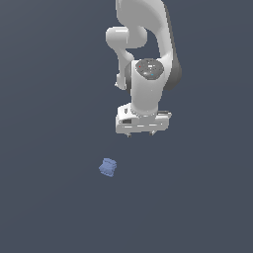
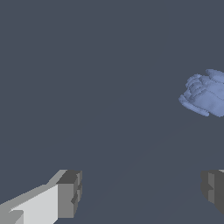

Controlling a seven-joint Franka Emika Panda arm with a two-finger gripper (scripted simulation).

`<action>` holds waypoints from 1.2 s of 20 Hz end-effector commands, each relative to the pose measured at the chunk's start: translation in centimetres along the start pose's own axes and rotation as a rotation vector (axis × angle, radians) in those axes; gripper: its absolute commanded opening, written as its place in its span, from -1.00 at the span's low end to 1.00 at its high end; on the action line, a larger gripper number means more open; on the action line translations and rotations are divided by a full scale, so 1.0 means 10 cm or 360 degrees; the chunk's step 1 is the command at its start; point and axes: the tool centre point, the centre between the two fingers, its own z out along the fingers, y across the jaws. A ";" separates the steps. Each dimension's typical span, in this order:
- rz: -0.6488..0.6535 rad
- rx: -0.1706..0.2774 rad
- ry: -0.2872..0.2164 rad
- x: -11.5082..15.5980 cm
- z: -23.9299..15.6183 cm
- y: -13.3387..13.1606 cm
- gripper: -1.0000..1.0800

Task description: Pick up the object and move it to a goal position.

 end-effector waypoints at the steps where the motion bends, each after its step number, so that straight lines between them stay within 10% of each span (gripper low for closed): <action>1: 0.0020 0.0001 0.0000 0.03 0.02 0.04 0.92; 24: 0.0648 0.0000 0.0019 0.73 0.65 1.33 0.92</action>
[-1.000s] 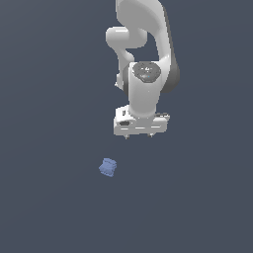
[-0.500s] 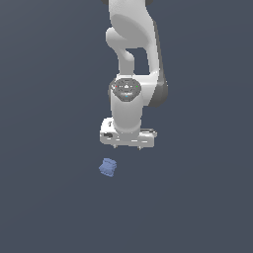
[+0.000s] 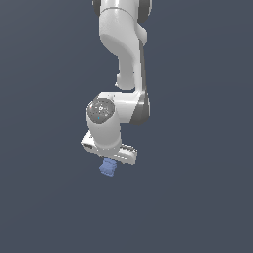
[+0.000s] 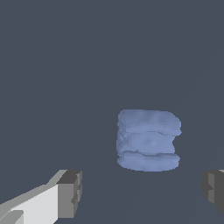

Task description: Pick up the object and move it to a goal position.

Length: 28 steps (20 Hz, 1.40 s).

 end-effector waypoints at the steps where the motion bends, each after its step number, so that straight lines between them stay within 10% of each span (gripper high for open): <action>1: 0.0048 -0.0002 0.0004 0.08 0.06 0.08 0.92; 27: 0.0100 -0.0006 0.0007 0.16 0.62 0.18 0.92; 28: 0.0100 -0.0006 0.0007 0.16 0.62 0.18 -1.00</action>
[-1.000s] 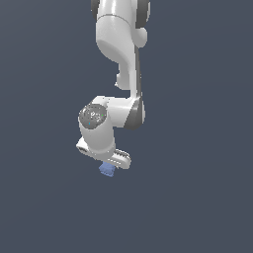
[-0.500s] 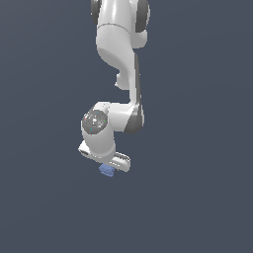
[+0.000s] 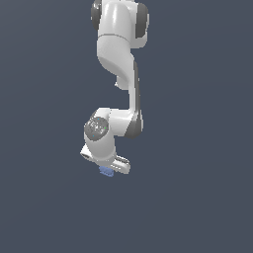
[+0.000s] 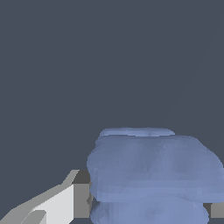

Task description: Pick up the object and move it to a goal position.

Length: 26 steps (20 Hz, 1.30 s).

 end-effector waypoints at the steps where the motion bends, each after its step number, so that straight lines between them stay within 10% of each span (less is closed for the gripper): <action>1: 0.0000 0.0000 0.0001 0.01 0.00 0.00 -1.00; 26: 0.0000 0.0000 0.0001 -0.27 -0.25 0.15 -1.00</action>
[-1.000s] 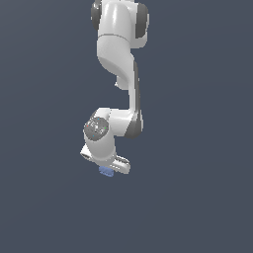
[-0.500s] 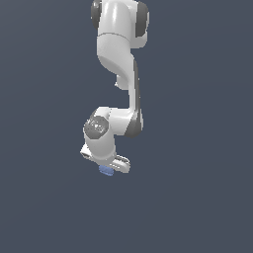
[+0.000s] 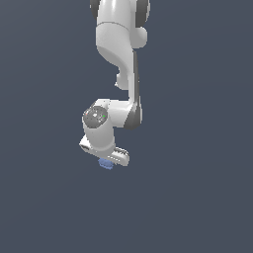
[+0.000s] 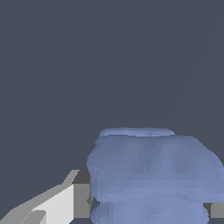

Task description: Pick up the object and move it to a goal position.

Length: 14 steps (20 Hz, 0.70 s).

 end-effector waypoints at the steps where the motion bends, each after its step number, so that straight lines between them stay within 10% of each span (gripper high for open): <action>1: 0.0000 0.0001 0.0001 -0.09 -0.08 0.05 -1.00; 14: 0.0000 0.0002 0.0001 -0.75 -0.68 0.40 -1.00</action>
